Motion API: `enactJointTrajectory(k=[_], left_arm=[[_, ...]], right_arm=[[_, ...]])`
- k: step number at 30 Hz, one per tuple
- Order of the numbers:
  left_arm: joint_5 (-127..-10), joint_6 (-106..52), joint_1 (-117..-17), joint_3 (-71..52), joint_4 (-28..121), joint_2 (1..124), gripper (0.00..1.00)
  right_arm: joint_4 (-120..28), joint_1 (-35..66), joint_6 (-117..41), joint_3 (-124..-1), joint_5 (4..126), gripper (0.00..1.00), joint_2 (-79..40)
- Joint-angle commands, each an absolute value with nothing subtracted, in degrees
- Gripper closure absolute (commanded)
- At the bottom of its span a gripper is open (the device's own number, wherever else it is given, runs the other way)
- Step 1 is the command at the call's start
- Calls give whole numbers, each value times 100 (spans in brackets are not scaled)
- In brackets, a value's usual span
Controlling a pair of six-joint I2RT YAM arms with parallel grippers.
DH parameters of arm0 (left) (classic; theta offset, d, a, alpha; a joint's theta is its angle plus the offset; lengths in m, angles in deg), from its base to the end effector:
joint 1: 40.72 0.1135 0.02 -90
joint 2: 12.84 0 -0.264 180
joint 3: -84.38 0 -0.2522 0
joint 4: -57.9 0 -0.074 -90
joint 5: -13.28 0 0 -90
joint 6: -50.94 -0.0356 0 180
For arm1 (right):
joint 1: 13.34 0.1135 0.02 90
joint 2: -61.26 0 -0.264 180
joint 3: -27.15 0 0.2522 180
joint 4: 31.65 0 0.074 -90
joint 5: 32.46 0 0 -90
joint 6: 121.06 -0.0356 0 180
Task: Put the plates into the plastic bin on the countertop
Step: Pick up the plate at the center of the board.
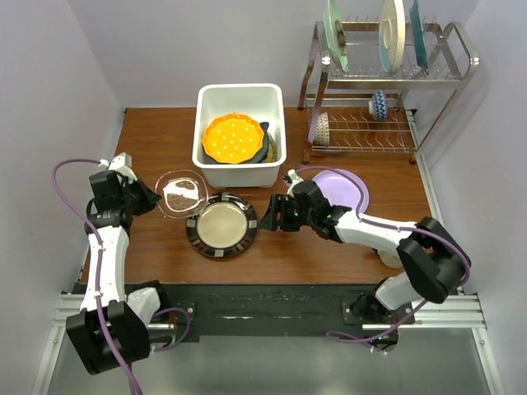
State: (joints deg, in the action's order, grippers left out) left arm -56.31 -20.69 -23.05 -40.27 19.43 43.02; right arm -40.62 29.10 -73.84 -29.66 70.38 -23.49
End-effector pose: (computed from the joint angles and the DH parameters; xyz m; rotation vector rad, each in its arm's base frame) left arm 0.2015 0.0512 0.2622 -0.5062 2.1734 -0.4067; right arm 0.2202 0.2120 0.1929 -0.1283 2.4094 1.0143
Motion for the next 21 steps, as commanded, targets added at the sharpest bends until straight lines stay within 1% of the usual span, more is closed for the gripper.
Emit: enactJointTrajectory(k=[1,4,5,8,14,21], left_arm=[[-5501,-2140,-2244,-4029,2216,4192,100],[-5474,-2148,-2244,-4029,2208,4183,100],[-5466,-2140,-2235,-4029,2208,4166,100],[-5466,-2122,-2244,-4037,2208,4087,100],[-5887,-2061,-2244,-3950,2067,4016,100],[-6098,-2052,-2244,-3870,1953,4051,100]], right_arm=[[-2776,2929,-8053,-2547,6826,38,-2284],[-2056,2938,-8510,-2214,6896,42,-2652],[-1558,2938,-8772,-2134,6923,44,-2767],[-1080,2938,-9020,-2097,7028,47,-3284],[-675,2964,-9214,-2264,7081,51,-4050],[-516,2982,-9320,-2458,7169,52,-4552]])
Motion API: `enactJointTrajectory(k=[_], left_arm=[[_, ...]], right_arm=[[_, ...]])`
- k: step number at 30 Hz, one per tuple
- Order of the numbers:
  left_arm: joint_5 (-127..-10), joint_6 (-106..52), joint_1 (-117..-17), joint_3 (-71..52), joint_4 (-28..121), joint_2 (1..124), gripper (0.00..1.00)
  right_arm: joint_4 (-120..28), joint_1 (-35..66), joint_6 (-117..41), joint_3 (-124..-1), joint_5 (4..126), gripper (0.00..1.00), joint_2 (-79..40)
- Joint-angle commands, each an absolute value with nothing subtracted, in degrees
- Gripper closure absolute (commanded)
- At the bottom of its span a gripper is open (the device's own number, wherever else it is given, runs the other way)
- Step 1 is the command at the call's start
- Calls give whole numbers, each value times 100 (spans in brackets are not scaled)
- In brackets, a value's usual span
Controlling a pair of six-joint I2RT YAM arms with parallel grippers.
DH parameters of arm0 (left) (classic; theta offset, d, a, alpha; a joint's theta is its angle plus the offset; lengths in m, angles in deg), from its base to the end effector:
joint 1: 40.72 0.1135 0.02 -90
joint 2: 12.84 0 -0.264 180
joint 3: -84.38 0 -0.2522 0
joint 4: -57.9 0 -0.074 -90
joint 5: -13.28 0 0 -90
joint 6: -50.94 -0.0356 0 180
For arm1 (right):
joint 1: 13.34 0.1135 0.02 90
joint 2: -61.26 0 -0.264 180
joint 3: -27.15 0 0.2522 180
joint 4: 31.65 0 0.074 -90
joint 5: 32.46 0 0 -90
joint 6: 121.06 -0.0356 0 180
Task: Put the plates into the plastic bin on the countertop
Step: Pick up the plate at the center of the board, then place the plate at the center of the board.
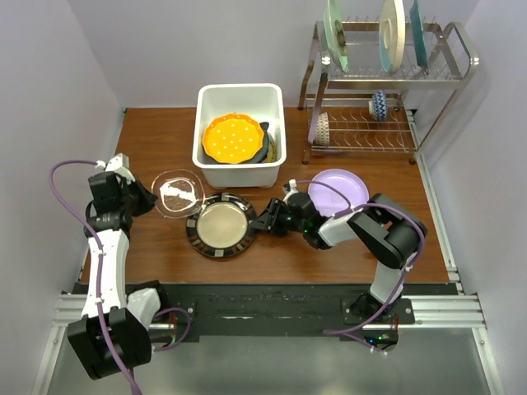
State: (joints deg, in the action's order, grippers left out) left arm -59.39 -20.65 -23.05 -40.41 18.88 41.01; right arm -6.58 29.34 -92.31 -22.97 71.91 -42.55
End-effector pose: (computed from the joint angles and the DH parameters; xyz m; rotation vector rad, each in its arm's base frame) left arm 0.1956 0.0512 0.2667 -0.5267 2.1512 -0.3436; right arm 0.2348 0.2286 0.1147 0.2057 2.3482 1.2814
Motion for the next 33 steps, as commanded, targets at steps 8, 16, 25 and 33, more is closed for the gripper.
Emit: enactJointTrajectory(k=[8,16,25,33], left_arm=[[-6643,-1999,-2244,-3765,1847,4288,100],[-6784,-1946,-2235,-3712,1900,4920,100],[-6933,-2210,-2235,-3361,1716,5553,100],[-6881,-2359,-2244,-3255,1733,6046,100]], right_arm=[[-542,3008,-9434,-2695,7187,68,-5027],[-560,2999,-9390,-2476,7221,100,-4843],[-1051,2710,-9144,-2010,7573,100,-3657],[-1790,2621,-8959,-1650,7775,100,-2480]])
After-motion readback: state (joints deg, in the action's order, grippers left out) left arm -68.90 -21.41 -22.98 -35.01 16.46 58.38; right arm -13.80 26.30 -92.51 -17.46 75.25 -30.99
